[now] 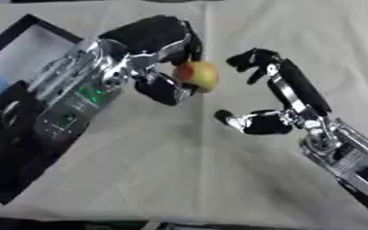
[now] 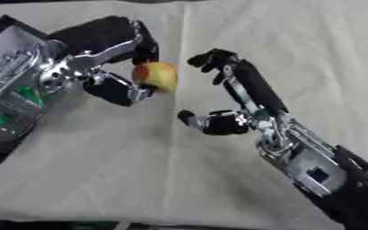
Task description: Pick up the objects with one hand, pass them to the other hand, and then place them into the box on the other side of the table.
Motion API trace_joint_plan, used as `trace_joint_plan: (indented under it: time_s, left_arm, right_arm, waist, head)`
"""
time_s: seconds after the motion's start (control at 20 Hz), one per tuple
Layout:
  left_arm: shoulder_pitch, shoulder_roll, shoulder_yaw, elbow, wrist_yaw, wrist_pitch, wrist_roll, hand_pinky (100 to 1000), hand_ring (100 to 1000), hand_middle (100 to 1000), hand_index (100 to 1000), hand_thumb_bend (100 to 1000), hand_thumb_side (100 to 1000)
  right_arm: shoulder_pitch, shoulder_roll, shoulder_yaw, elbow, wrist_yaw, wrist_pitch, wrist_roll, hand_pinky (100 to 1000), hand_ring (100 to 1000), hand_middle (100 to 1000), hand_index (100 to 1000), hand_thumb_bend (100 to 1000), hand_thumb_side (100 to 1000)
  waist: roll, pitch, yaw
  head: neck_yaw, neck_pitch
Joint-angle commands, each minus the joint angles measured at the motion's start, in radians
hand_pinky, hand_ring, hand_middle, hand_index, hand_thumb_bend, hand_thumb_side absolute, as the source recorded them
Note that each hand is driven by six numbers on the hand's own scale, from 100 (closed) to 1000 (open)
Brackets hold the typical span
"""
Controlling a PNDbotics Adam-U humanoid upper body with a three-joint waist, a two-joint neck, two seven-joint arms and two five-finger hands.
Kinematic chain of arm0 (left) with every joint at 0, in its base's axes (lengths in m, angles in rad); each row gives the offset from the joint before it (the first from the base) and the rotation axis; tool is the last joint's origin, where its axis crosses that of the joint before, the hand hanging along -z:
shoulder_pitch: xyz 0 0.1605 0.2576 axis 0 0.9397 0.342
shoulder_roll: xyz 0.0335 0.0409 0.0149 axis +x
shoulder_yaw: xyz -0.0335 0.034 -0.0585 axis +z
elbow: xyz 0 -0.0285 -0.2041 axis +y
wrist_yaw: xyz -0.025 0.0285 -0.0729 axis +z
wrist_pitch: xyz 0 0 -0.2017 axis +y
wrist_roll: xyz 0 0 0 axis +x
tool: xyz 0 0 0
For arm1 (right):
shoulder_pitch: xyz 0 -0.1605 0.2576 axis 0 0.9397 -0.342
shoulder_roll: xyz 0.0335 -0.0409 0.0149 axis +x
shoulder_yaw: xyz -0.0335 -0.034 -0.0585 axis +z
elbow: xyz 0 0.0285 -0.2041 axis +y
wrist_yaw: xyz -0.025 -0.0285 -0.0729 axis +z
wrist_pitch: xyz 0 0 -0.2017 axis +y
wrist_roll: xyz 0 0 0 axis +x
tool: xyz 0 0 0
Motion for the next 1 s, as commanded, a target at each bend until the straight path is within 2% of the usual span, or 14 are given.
trace_joint_plan:
  time_s: [0.05, 0.65, 1.0]
  left_arm:
    - [-0.004, 0.036, 0.037, -0.001, -0.005, 0.005, 0.022, 671, 531, 402, 440, 134, 100]
    - [0.015, 0.125, 0.079, -0.017, -0.002, 0.006, 0.087, 665, 535, 406, 442, 179, 100]
    - [0.036, 0.187, 0.122, -0.014, 0.007, 0.022, 0.123, 666, 537, 410, 432, 197, 100]
  right_arm:
    - [-0.005, -0.023, -0.003, -0.02, 0.025, 0.003, 0.019, 571, 729, 711, 787, 622, 110]
    - [0.006, -0.033, -0.009, -0.02, 0.031, 0.007, 0.011, 572, 730, 711, 784, 635, 102]
    - [0.013, -0.036, -0.012, -0.02, 0.031, 0.005, 0.012, 573, 728, 709, 781, 635, 107]
  waist:
    - [0.008, -0.034, 0.001]
    - [0.008, -0.035, 0.005]
    - [0.007, -0.034, 0.005]
  head:
    - [0.003, 0.005]
    - [0.012, 0.005]
    - [0.025, 0.005]
